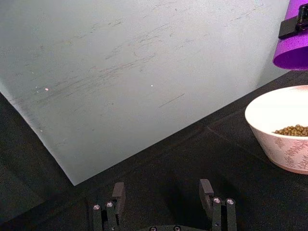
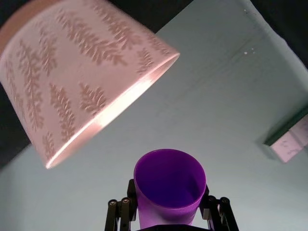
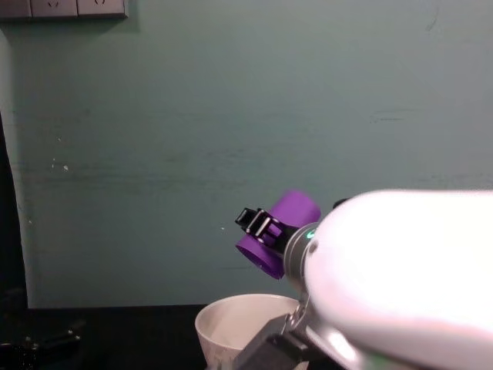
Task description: Pick up the cup and pour the mung beans from the cup into the bowl.
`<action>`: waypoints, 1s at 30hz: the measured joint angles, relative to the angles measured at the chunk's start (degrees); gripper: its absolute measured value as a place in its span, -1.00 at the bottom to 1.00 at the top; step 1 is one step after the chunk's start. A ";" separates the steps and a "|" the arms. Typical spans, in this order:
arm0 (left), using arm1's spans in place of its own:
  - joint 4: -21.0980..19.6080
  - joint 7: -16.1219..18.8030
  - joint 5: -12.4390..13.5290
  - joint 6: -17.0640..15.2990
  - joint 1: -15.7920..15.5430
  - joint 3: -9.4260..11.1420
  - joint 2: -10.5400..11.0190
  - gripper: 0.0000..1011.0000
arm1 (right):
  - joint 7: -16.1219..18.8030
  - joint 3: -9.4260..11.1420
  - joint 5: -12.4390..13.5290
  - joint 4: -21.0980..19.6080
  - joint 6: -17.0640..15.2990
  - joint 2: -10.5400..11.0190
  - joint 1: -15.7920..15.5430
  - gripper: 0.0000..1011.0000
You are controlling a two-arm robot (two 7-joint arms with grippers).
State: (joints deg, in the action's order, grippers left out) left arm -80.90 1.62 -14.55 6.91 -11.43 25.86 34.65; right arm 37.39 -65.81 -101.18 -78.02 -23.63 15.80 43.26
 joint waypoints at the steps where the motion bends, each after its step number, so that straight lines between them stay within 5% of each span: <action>1: 0.00 0.00 0.00 0.00 0.00 0.00 0.00 1.00 | 0.33 -0.47 -1.08 0.08 0.00 0.00 0.15 0.45; 8: 0.00 0.00 0.00 0.00 0.00 0.00 0.00 1.00 | 3.28 -5.11 -11.21 1.62 1.17 -0.07 1.80 0.45; 16: 0.00 0.00 0.00 0.00 0.00 0.00 0.00 1.00 | 5.66 -7.89 -18.36 2.07 3.32 0.16 3.09 0.45; 30: 0.00 0.00 0.00 0.00 0.00 0.00 0.00 1.00 | 6.93 -10.13 -25.21 2.10 7.69 0.96 4.33 0.45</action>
State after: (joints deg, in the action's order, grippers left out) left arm -80.90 1.62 -14.55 6.91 -11.43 25.86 34.65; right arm 44.32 -75.93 -126.39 -75.93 -15.94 16.76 47.59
